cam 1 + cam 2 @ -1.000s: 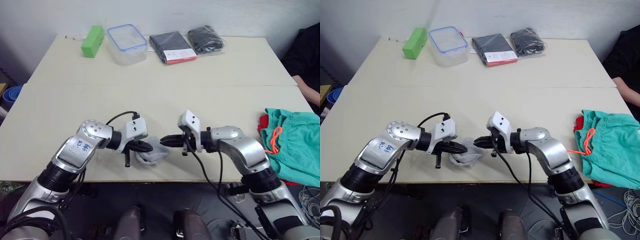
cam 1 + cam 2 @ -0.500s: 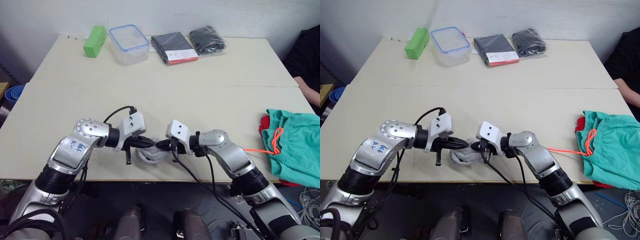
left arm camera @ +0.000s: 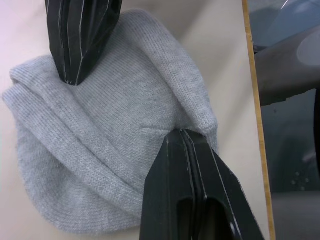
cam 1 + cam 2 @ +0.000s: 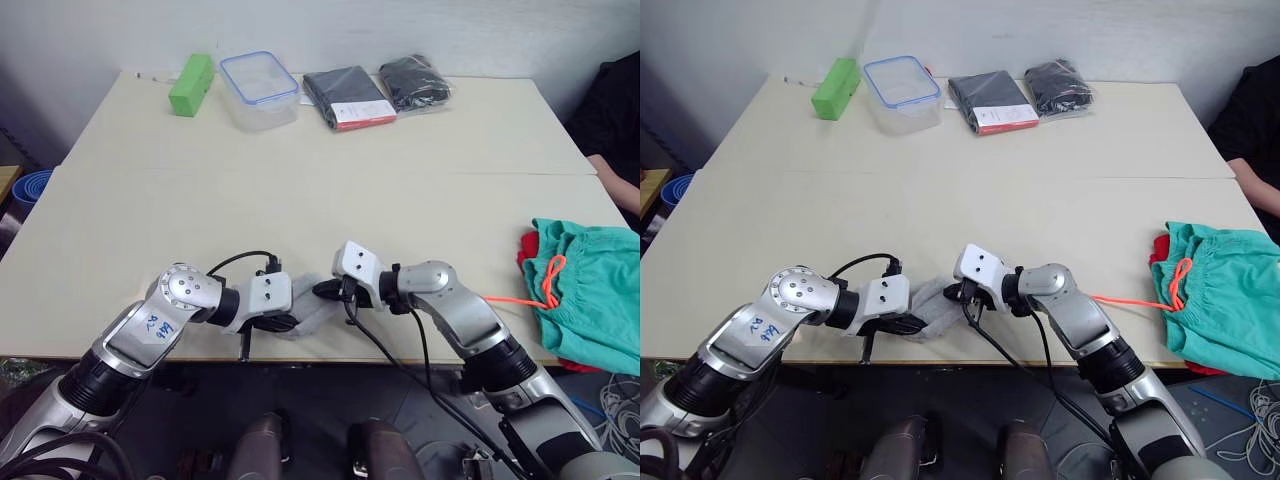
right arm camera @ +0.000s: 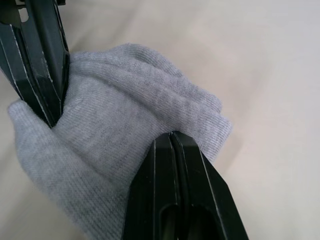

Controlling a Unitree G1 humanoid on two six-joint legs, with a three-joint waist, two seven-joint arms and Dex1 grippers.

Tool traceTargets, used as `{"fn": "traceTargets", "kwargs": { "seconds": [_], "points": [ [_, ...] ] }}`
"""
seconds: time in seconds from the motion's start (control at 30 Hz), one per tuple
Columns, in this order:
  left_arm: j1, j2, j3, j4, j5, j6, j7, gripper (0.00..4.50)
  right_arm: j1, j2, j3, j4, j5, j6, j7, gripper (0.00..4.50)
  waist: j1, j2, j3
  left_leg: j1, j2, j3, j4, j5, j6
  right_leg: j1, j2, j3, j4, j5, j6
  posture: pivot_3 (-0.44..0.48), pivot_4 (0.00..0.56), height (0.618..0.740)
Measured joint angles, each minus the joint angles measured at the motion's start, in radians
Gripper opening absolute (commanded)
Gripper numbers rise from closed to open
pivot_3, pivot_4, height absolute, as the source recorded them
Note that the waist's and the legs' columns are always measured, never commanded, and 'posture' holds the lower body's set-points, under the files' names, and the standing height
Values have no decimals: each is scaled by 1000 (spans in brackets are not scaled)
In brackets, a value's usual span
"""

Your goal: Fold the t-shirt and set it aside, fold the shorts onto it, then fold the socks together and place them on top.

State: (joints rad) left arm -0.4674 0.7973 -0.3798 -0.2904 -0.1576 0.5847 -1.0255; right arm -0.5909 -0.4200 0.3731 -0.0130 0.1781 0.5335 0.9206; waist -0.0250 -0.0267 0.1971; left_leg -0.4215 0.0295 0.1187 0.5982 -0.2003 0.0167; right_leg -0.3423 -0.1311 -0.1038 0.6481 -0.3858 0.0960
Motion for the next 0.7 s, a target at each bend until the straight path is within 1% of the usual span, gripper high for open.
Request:
{"fn": "traceTargets", "kwargs": {
  "seconds": [0.1,0.13,0.2,0.23,0.27,0.37,0.43,0.5,0.57,0.7],
  "points": [
    [-5,-13,11,24,0,-3,0,0,-7,-1,-74,0,81,125,20,40,0,0,0,0,0,-1,0,2,3,0,0,0,0,0,0,0,150,740],
    [-7,-15,16,29,0,-2,1,0,-22,-6,-90,4,104,173,26,196,0,0,0,0,0,0,0,2,4,0,0,0,0,0,0,0,150,740],
    [-10,-19,26,36,0,1,5,0,-67,-18,-119,28,145,270,39,648,-1,0,0,0,0,-1,0,2,4,-1,0,0,1,0,-1,0,150,740],
    [-12,-22,28,41,0,2,8,0,-93,-27,-135,47,165,320,45,934,-1,0,0,0,0,-1,0,2,5,-1,0,0,1,0,-1,0,150,740],
    [-14,-25,30,45,0,2,8,0,-113,-33,-149,65,179,360,50,1363,-1,0,0,0,0,-1,0,2,5,-1,0,-1,1,0,-1,0,150,740],
    [-13,-34,43,55,0,3,13,0,-172,-39,-148,162,215,471,86,2365,-3,0,0,-1,0,-1,-1,2,5,-2,0,-1,2,1,-1,0,150,740],
    [-12,-36,47,55,0,4,18,0,-193,-31,-144,218,224,511,96,3051,-3,0,0,-1,0,0,-1,2,4,-2,0,0,3,1,-1,0,150,740],
    [-7,-35,52,53,0,6,20,0,-221,-11,-144,263,233,534,105,3835,-6,0,0,-1,0,1,-1,2,4,-2,0,0,3,1,-1,0,150,740],
    [-1,-35,56,51,0,6,25,0,-243,11,-141,289,236,538,114,4472,-7,0,0,0,0,1,-1,2,5,-2,0,0,3,1,-1,0,150,740],
    [5,-33,60,47,1,5,29,0,-273,78,-149,341,242,565,101,4472,-9,0,0,0,1,1,0,2,5,-3,0,0,4,1,-1,0,150,740]
  ]
}}
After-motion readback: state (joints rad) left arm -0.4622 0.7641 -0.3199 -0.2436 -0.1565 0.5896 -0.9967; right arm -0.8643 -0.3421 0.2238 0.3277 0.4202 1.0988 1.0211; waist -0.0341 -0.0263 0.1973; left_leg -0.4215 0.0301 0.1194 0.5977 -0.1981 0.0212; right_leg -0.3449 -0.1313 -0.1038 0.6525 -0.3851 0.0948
